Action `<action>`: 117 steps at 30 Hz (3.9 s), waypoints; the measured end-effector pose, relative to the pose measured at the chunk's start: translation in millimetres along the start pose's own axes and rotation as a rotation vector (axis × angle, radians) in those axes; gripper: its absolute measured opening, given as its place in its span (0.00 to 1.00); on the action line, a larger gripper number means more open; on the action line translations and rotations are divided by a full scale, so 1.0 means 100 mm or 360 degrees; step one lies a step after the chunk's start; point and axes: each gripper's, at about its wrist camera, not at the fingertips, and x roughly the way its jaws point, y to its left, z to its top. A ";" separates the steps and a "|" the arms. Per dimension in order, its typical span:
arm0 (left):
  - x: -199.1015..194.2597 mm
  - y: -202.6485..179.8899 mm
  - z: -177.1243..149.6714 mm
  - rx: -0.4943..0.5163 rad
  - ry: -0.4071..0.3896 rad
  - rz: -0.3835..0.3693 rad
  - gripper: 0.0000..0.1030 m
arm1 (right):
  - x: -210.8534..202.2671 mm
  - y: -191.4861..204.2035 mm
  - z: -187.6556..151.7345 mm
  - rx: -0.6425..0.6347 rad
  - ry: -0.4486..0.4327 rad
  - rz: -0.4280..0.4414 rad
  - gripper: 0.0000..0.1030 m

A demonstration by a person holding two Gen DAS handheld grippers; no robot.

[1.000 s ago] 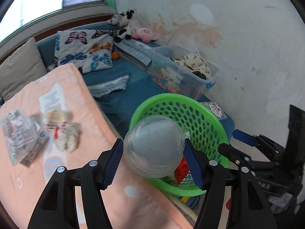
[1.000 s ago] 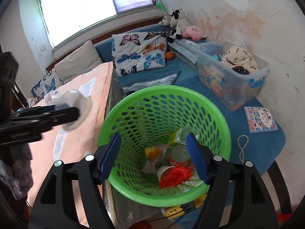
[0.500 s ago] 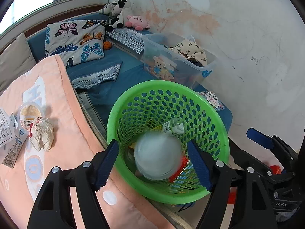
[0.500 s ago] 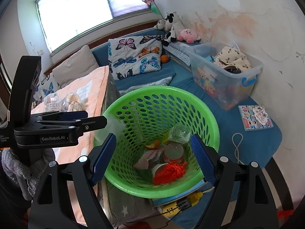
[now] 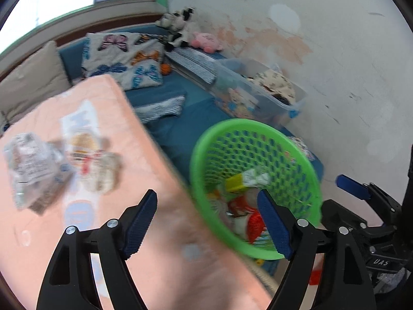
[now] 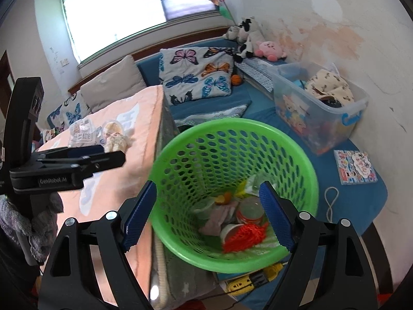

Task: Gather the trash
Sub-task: 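Move both tools back over the bed toward the clear plastic bag, then grasp the clear plastic bag with the left tool while the right tool reaches the crumpled paper, then close the right tool on the crumpled white paper with red print, then carry the paper and plastic bag over the green basket and open both tools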

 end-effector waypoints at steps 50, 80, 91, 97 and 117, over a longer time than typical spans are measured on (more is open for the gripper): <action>-0.07 2.76 0.02 -0.0981 -0.0018 0.0232 0.34 | 1.61 1.68 0.54 -0.0335 0.0287 0.0400 0.83; -0.68 2.47 -0.05 -0.0846 -0.0196 0.0152 0.08 | 1.82 1.73 0.47 -0.0296 0.0343 0.0388 0.53; -0.87 1.95 -0.05 -0.0717 -0.0221 0.0046 0.08 | 1.12 1.41 0.35 -0.0262 0.0234 0.0333 0.53; -0.86 1.59 -0.02 -0.0635 -0.0216 -0.0030 0.08 | 0.81 1.06 0.23 -0.0189 0.0196 0.0260 0.53; -0.36 0.27 0.17 -0.0349 -0.0071 -0.0232 0.08 | 0.23 -0.24 -0.12 0.0068 0.0151 -0.0060 0.59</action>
